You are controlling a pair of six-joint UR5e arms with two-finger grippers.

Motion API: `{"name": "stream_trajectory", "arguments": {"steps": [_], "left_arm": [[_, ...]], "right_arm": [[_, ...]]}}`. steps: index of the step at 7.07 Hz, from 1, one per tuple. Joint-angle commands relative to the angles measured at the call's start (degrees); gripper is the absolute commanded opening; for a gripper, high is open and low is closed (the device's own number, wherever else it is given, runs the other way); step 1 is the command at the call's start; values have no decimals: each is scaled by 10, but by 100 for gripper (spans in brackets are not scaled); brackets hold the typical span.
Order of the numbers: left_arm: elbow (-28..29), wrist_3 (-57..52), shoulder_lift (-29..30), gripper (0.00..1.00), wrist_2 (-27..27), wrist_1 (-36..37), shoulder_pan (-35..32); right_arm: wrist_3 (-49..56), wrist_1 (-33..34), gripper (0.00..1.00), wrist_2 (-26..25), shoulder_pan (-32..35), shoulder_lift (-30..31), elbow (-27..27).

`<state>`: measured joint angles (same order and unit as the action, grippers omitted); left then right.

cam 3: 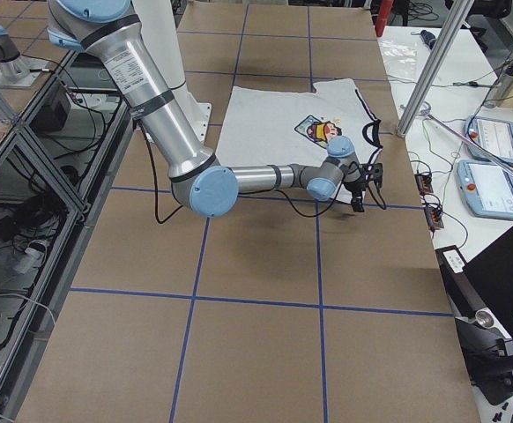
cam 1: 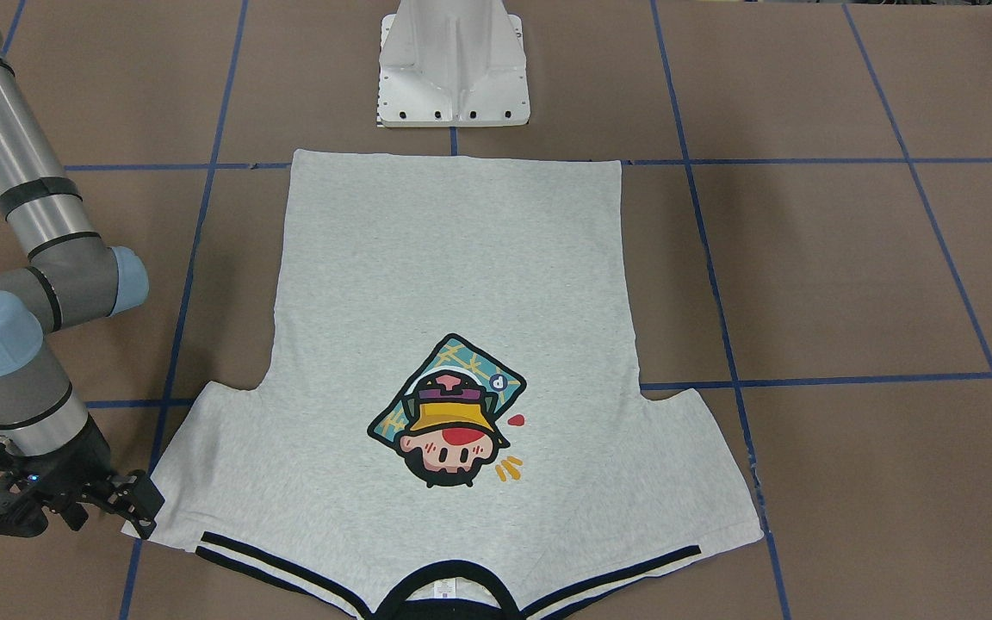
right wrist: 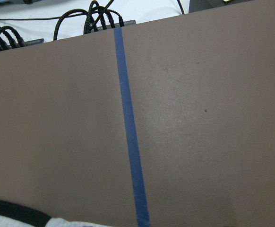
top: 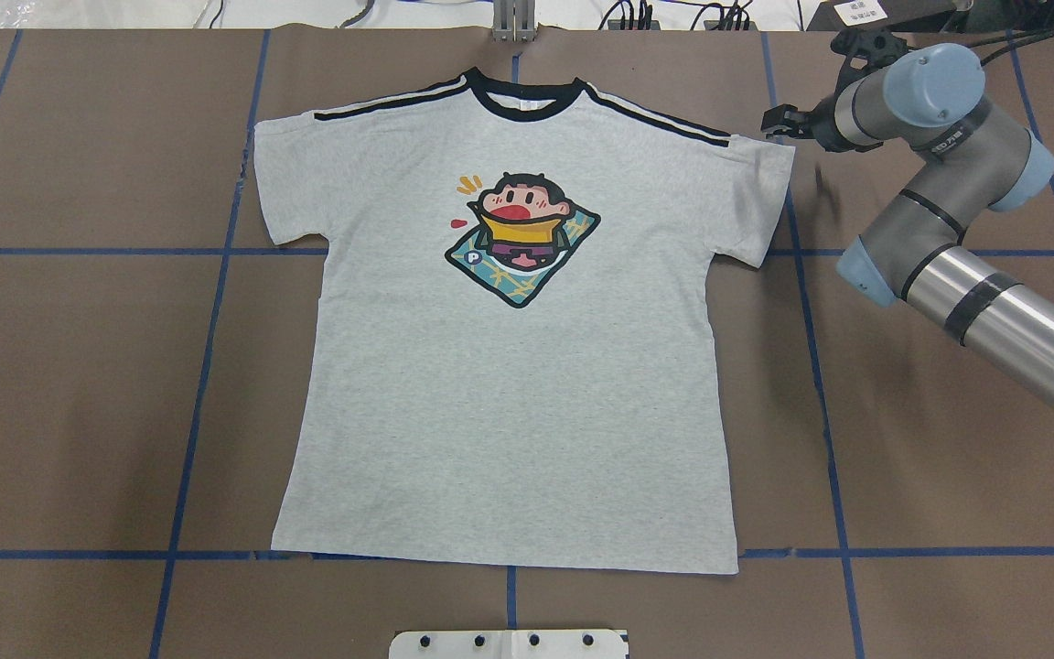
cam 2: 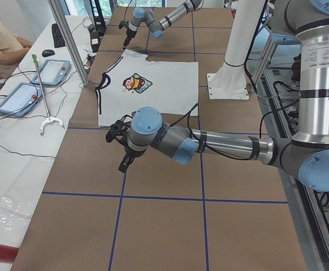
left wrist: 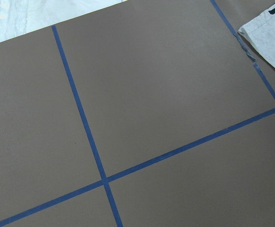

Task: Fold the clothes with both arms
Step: 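Move the right gripper to the sleeve nearest it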

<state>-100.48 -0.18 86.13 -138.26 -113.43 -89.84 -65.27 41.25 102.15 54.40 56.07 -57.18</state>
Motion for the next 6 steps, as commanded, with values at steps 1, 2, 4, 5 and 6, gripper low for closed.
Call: {"name": "stream_trajectory", "arguments": {"steps": [1, 2, 4, 5, 6], "left_arm": [[0, 0, 0, 100, 0, 0, 0], [0, 0, 0, 100, 0, 0, 0], [1, 0, 0, 100, 0, 0, 0], [1, 0, 0, 100, 0, 0, 0], [0, 0, 0, 100, -1, 0, 0]], "right_arm": [[-18, -1, 81, -27, -12, -10, 14], [-21, 0, 69, -27, -12, -10, 14], [-23, 0, 44, -27, -15, -10, 14], [-25, 1, 27, -27, -15, -10, 12], [-26, 1, 8, -27, -16, -8, 9]]}}
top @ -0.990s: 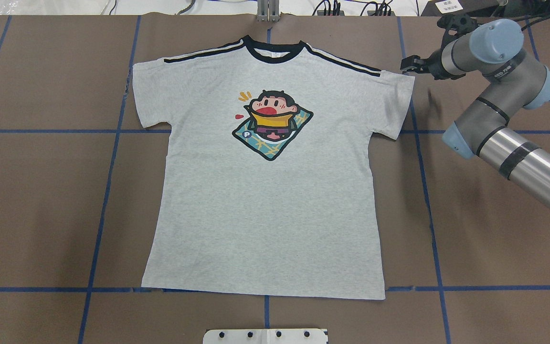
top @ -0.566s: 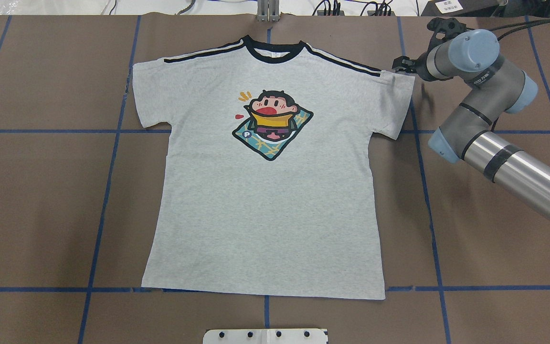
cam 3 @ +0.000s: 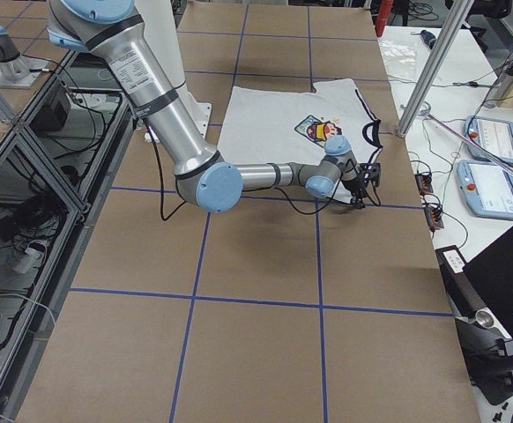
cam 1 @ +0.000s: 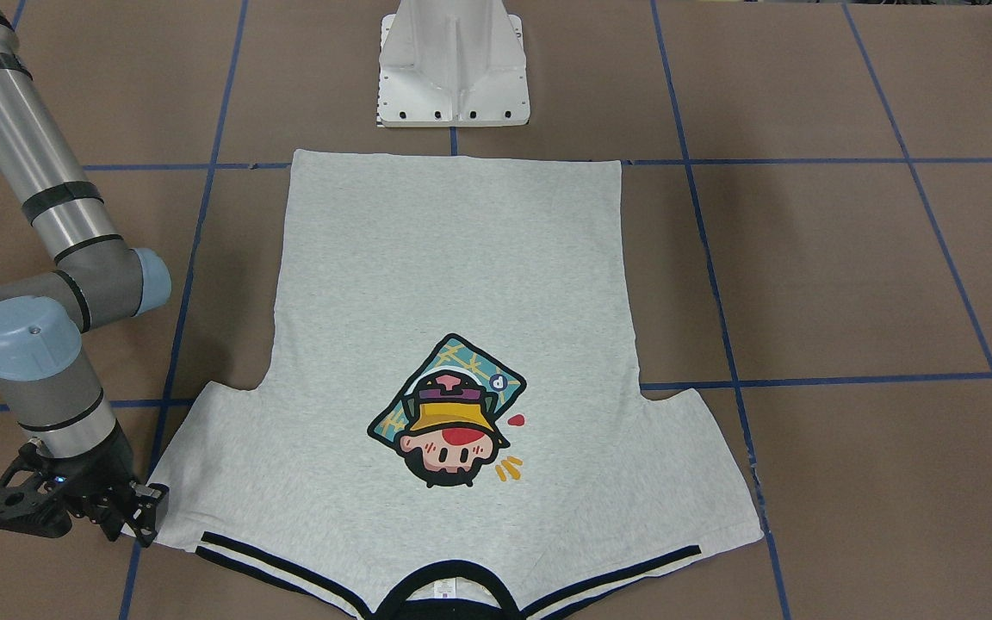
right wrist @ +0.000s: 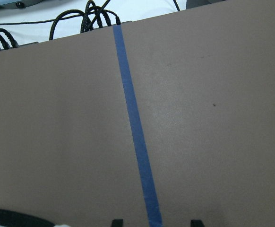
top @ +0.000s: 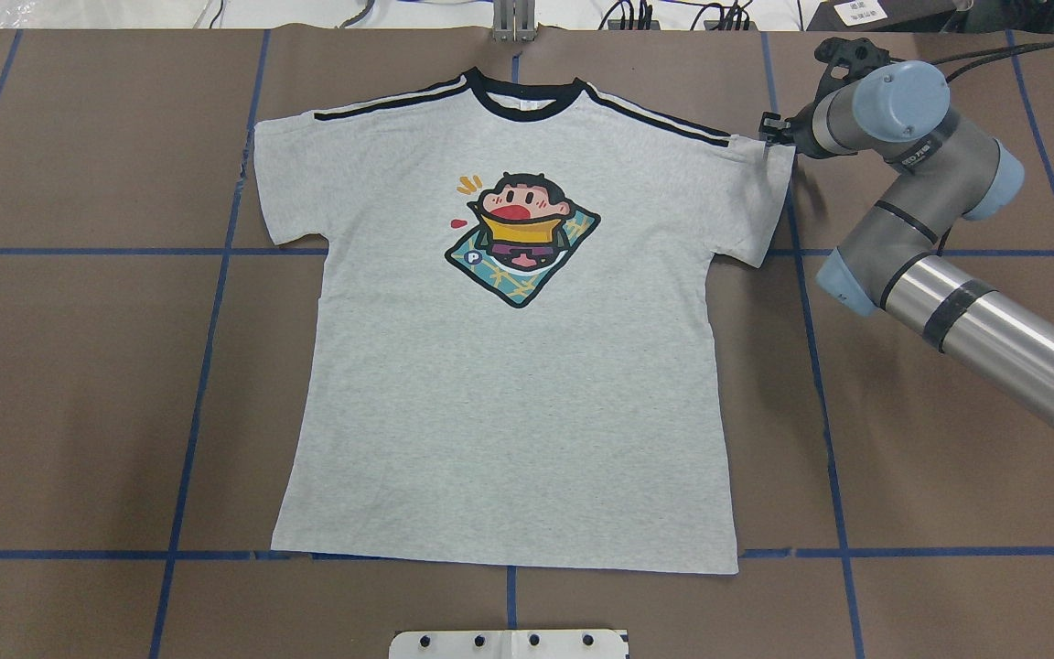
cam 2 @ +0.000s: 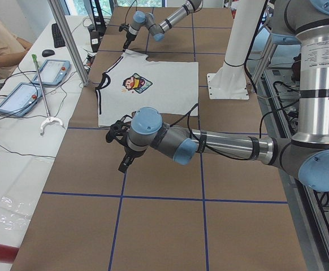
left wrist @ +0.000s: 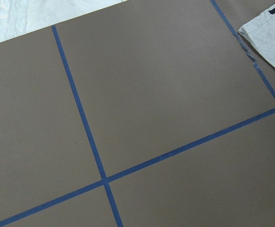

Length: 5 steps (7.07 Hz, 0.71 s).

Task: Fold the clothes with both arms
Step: 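Move the right gripper to the sleeve nearest it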

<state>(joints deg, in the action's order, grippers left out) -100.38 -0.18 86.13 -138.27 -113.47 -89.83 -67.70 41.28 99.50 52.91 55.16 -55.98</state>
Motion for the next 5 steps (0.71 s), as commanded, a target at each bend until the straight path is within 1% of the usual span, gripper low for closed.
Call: {"name": "stream_trajectory", "arguments": {"steps": [1, 2, 3, 4, 5], "left_arm": [[-1, 1, 0, 100, -1, 0, 0], [-2, 1, 0, 100, -1, 0, 0], [-2, 1, 0, 100, -1, 0, 0], [-3, 1, 0, 100, -1, 0, 0], [-3, 1, 0, 100, -1, 0, 0]], "right_arm": [[-2, 0, 0, 1, 0, 4, -8], [-2, 1, 0, 3, -1, 4, -17], [-2, 33, 0, 3, -1, 1, -43], [-3, 102, 0, 3, -4, -13, -92], [-36, 147, 0, 3, -32, -54, -100]]}}
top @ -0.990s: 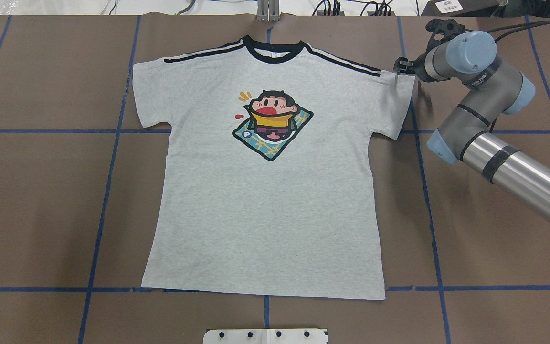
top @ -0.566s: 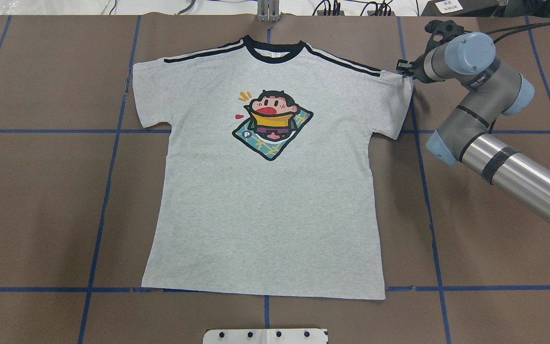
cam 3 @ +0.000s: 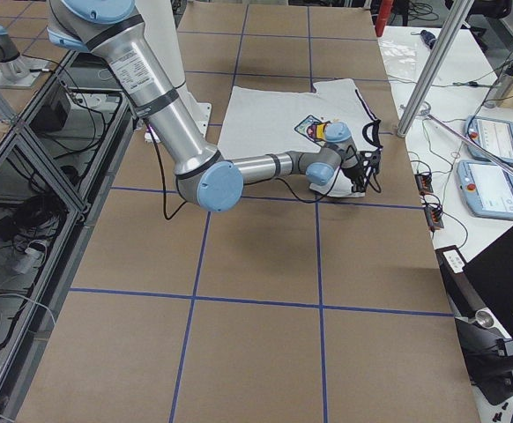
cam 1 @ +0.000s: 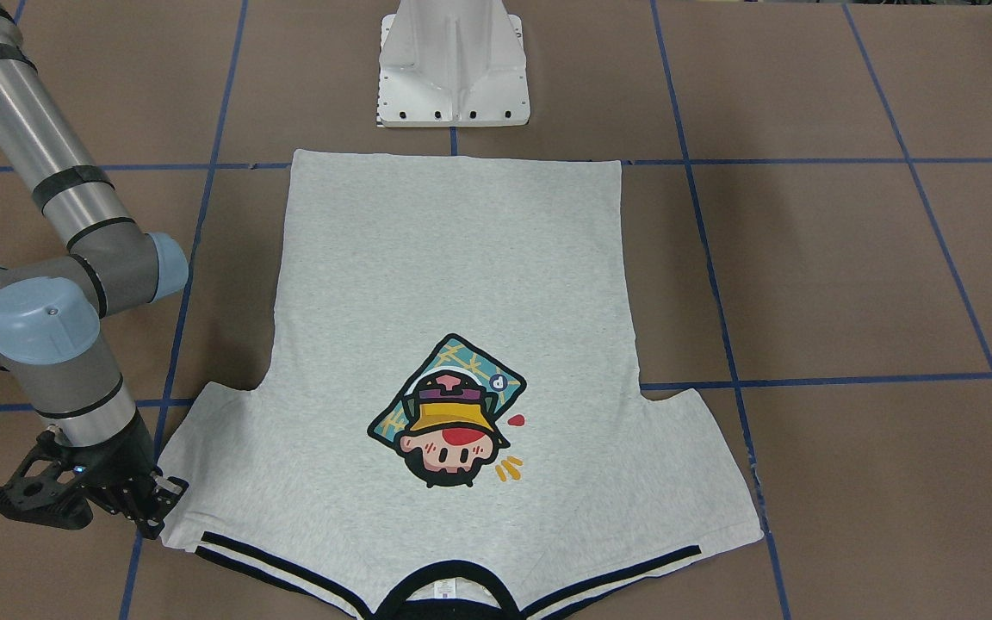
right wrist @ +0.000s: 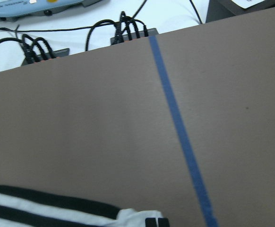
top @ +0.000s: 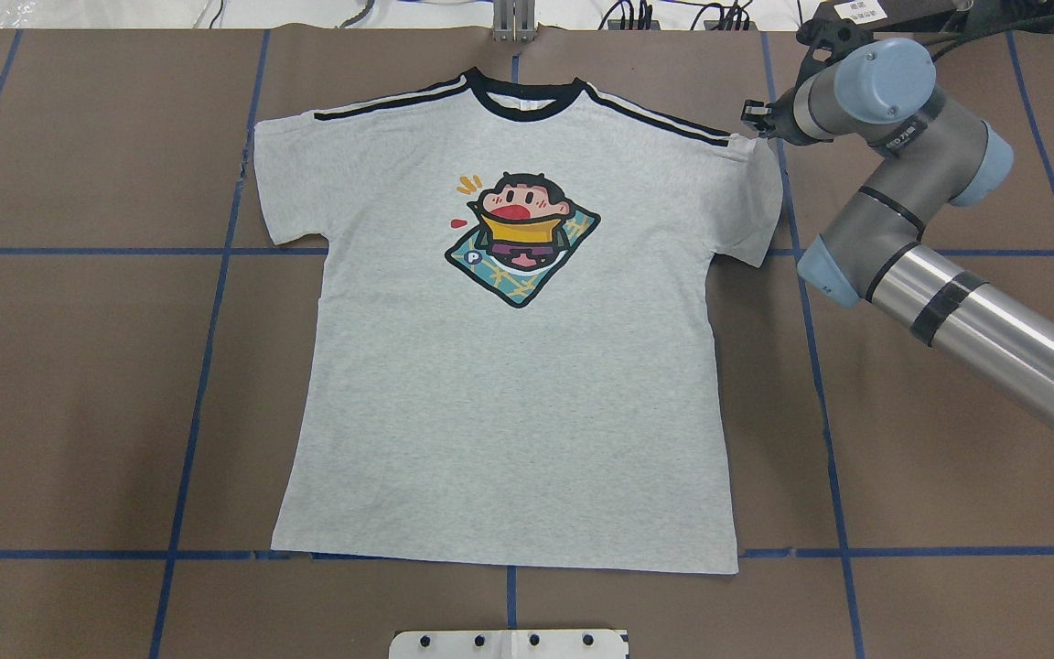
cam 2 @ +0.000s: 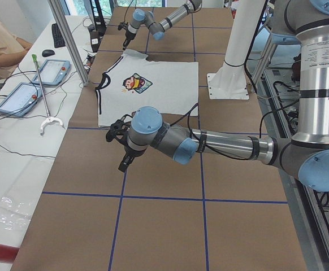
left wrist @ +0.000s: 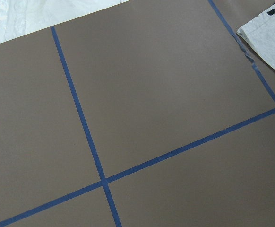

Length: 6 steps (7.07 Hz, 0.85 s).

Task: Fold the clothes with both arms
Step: 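Move the right gripper to the sleeve nearest it, then fold that sleeve onto the shirt with the right gripper while the left arm enters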

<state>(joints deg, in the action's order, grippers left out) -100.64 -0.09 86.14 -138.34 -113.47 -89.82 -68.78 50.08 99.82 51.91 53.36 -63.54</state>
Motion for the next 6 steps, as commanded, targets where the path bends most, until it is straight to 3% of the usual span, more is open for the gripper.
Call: {"name": "stream_trajectory", "arguments": {"steps": [1, 4, 6], "left_arm": [[-2, 0, 0, 100, -1, 0, 0], [-2, 0, 0, 100, -1, 0, 0], [-1, 0, 0, 100, -22, 1, 0]], "right_arm": [[-76, 92, 0, -3, -49, -89, -8], [-74, 99, 0, -44, -52, -173, 120], [-72, 98, 0, -58, -52, -193, 155]]}}
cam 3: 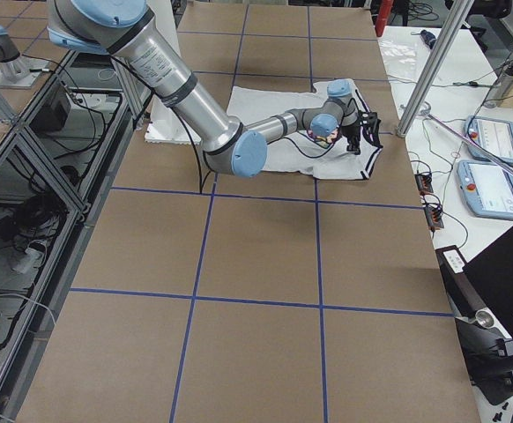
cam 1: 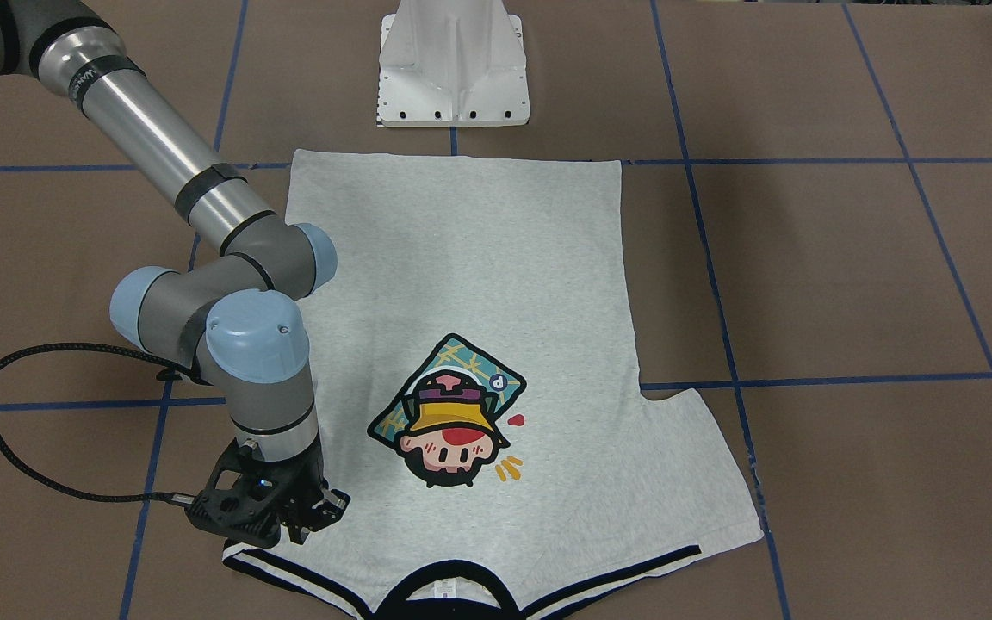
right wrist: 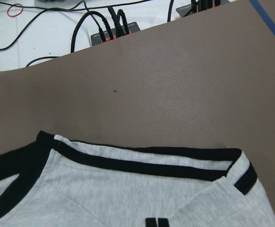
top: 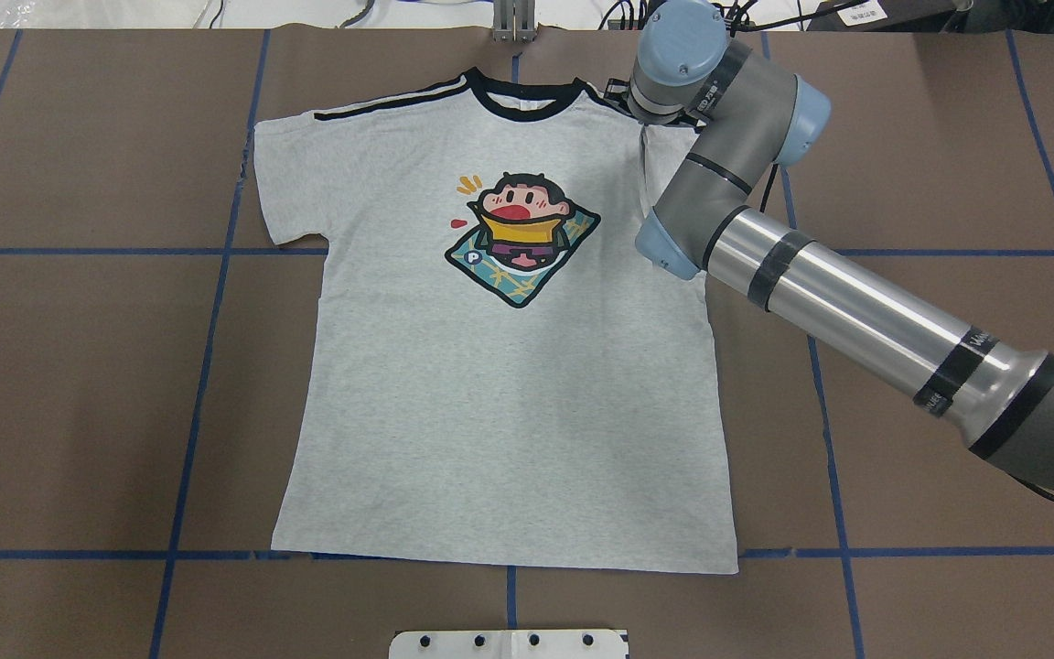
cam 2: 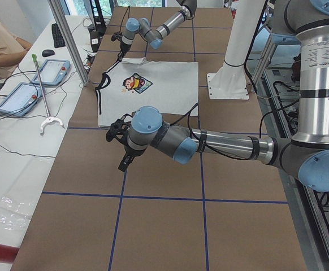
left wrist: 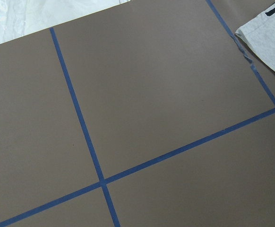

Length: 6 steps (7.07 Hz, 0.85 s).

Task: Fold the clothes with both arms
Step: 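Fold that sleeve onto the shirt with the right gripper while the left arm enters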

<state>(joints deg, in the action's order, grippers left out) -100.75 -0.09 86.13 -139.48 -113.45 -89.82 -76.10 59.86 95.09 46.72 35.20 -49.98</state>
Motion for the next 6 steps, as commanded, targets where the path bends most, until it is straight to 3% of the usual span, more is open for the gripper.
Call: {"name": "stream_trajectory", "arguments": {"steps": [1, 2, 3, 4, 6], "left_arm": [[0, 0, 0, 100, -11, 1, 0], [0, 2, 0, 100, -11, 1, 0], [1, 2, 0, 100, -10, 0, 1], [1, 0, 3, 100, -11, -1, 2], [5, 128, 45, 100, -5, -5, 39]], "right_arm": [[2, -1, 0, -10, 4, -11, 23], [4, -1, 0, -10, 3, -14, 23], [39, -2, 99, -9, 2, -14, 23], [57, -2, 100, -8, 2, -14, 19], [82, 3, 100, 17, 7, 1, -53]]}}
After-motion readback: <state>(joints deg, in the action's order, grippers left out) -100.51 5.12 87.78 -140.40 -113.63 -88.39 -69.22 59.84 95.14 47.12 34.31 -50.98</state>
